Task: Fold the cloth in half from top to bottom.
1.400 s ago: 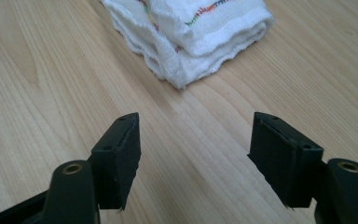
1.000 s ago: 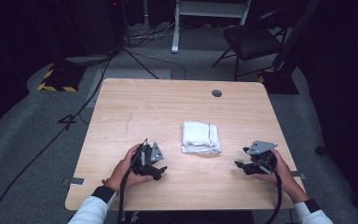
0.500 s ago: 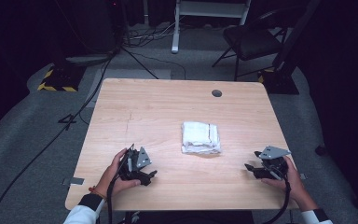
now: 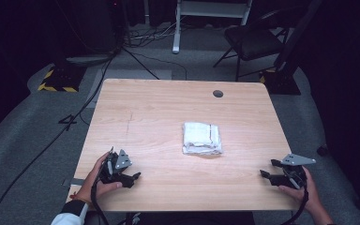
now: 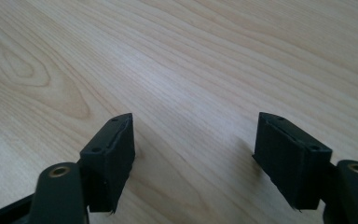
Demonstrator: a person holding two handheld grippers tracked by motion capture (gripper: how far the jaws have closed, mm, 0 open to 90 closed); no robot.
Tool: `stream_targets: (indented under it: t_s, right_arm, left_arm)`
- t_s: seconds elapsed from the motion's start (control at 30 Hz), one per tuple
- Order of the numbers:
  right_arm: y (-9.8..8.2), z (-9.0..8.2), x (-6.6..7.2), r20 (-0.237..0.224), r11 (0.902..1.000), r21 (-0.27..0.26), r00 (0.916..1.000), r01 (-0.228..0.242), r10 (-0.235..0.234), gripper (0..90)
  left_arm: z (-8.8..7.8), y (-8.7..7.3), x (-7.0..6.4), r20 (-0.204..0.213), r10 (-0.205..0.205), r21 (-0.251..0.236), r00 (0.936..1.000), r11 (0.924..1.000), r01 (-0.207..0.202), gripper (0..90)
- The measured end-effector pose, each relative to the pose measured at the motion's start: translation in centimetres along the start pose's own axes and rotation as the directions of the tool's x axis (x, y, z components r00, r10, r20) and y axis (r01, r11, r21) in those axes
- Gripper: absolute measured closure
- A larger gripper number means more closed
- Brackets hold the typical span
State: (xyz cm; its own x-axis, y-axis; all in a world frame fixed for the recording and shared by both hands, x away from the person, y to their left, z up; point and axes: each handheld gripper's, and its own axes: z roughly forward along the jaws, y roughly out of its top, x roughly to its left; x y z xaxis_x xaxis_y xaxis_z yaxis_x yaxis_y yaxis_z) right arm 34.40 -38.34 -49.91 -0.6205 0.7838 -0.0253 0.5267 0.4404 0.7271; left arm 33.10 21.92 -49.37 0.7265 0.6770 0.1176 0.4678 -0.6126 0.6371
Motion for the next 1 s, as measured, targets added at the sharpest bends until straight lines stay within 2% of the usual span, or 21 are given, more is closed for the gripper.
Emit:
stream_targets:
  t_s: [0.1,0.17,0.2,0.33,1.0]
  right_arm:
    - [-0.8,-0.4,-0.4,0.011,0.9989,-0.024,0.9991,-0.04,0.04,26.3]
    - [-1.0,-0.4,-0.5,0.02,0.9987,-0.029,0.9989,-0.043,0.043,25.1]
    - [-1.0,-0.4,-0.5,0.022,0.9986,-0.027,0.9987,-0.046,0.047,24.2]
    - [-0.9,-0.3,-0.5,0.023,0.9983,-0.027,0.9984,-0.052,0.052,23.7]
    - [-0.8,-0.2,-0.6,0.036,0.9979,-0.023,0.9975,-0.06,0.061,21.3]
  left_arm:
    - [-0.2,-0.9,0.8,0.034,-0.06,-0.01,0.9976,0.9981,0.06,17.2]
    - [-0.2,-1.6,1.2,0.072,-0.122,-0.024,0.9899,0.992,0.124,17.1]
    - [-0.2,-1.9,1.3,0.069,-0.132,-0.049,0.9889,0.9896,0.135,16.9]
    - [-0.3,-2.1,1.3,0.053,-0.135,-0.057,0.9895,0.9888,0.138,16.8]
    - [0.1,-1.8,1.5,0.062,-0.133,-0.055,0.9891,0.9891,0.137,14.9]
